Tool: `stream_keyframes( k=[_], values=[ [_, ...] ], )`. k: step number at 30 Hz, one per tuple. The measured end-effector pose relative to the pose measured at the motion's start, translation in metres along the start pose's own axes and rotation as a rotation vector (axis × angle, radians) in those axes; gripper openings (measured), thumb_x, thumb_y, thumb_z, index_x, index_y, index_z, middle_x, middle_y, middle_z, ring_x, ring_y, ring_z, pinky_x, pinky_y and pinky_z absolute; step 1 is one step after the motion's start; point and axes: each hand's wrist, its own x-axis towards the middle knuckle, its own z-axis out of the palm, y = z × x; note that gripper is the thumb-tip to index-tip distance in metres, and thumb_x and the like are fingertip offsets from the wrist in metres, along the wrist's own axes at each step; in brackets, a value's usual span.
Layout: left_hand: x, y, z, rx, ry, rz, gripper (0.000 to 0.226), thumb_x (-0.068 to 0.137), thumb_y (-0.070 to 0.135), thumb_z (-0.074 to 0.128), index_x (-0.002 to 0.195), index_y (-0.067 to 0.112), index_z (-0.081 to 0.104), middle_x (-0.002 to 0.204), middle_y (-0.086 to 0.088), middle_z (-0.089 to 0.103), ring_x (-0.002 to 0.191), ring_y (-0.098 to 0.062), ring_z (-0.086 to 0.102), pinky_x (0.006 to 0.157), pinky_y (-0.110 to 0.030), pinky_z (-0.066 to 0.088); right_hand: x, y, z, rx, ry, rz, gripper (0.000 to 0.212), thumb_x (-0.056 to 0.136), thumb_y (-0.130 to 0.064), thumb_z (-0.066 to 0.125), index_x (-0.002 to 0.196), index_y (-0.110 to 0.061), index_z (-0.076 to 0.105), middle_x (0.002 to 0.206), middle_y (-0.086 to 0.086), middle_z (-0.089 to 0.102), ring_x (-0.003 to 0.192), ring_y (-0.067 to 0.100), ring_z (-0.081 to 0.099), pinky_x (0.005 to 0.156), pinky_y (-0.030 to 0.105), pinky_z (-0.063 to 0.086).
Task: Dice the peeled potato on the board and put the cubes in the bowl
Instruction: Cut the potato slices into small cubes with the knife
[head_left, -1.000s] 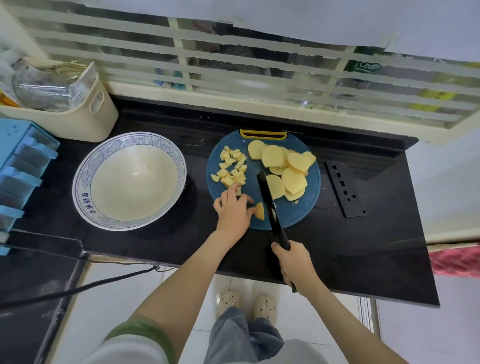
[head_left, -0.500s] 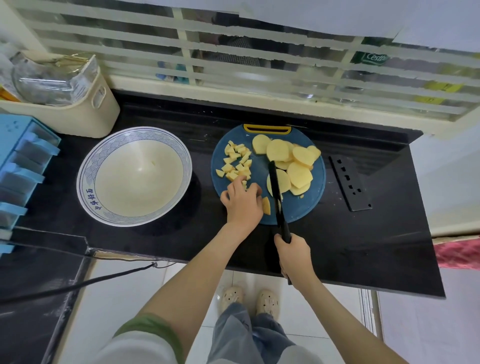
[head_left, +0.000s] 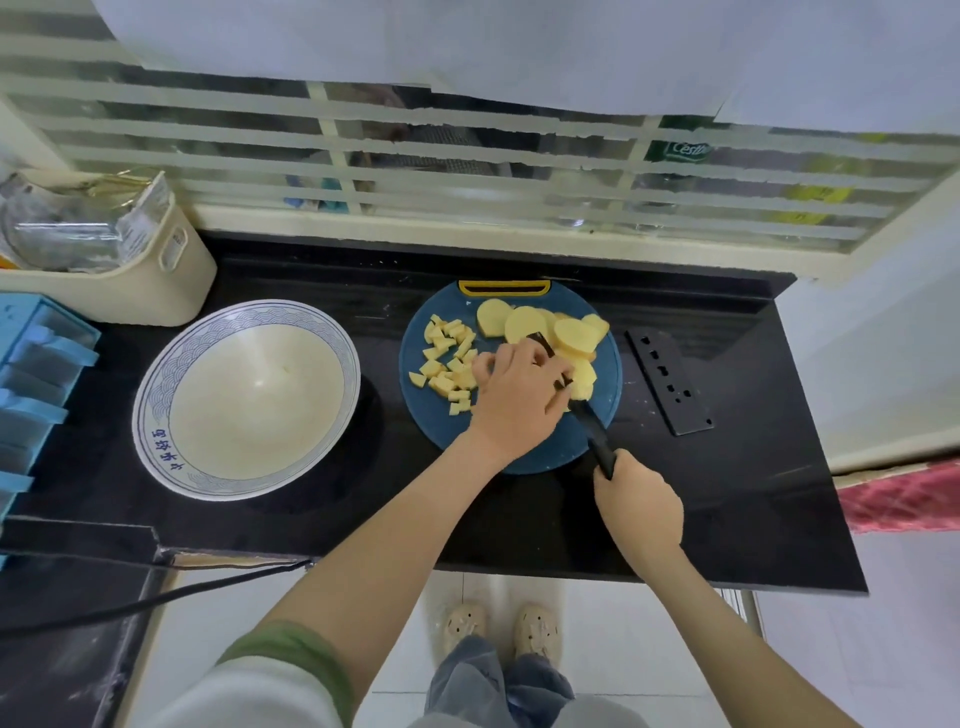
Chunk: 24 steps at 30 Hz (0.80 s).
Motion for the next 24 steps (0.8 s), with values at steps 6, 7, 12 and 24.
stream_keyframes(
  k=[6, 7, 12, 24],
  values=[
    [0.028, -0.001, -0.014, 0.016, -0.484, -0.057, 0.035, 0.084, 0.054, 0.058, 0.114, 0.036, 0.059, 0.114, 0.001, 0.039, 0.114, -0.021, 0.032, 0.099, -0.041, 0.014, 0.005, 0.001, -0.013, -0.249, 0.008, -0.135, 0.019, 0.099, -0.037, 0.047, 0.104, -0.02, 0.052, 0.075, -0.006, 0.056, 0.06, 0.015, 0.057, 0.052, 0.028, 0.047],
    [0.032, -0.001, -0.015, 0.016, -0.506, -0.072, 0.033, 0.085, 0.053, 0.058, 0.114, 0.036, 0.058, 0.113, 0.001, 0.038, 0.114, -0.021, 0.032, 0.101, -0.042, 0.015, 0.006, 0.002, -0.015, -0.263, -0.002, -0.147, 0.018, 0.099, -0.037, 0.047, 0.103, -0.02, 0.05, 0.075, -0.006, 0.056, 0.06, 0.015, 0.057, 0.053, 0.028, 0.048],
    [0.039, -0.004, -0.016, 0.044, -0.571, -0.091, 0.025, 0.089, 0.046, 0.055, 0.112, 0.035, 0.059, 0.114, 0.0, 0.041, 0.116, -0.021, 0.033, 0.1, -0.042, 0.018, 0.007, 0.001, -0.02, -0.349, -0.014, -0.251, 0.017, 0.099, -0.037, 0.046, 0.102, -0.02, 0.047, 0.078, -0.006, 0.053, 0.06, 0.014, 0.054, 0.048, 0.025, 0.039],
    [0.013, -0.064, -0.021, 0.136, -0.429, -0.428, 0.024, 0.099, 0.032, 0.042, 0.115, 0.031, 0.059, 0.122, -0.003, 0.048, 0.115, -0.024, 0.038, 0.093, -0.039, 0.025, 0.01, -0.02, -0.009, -0.474, -0.035, -0.426, 0.02, 0.1, -0.038, 0.043, 0.093, -0.02, 0.036, 0.078, -0.006, 0.046, 0.06, 0.014, 0.046, 0.049, 0.025, 0.031]
  ],
)
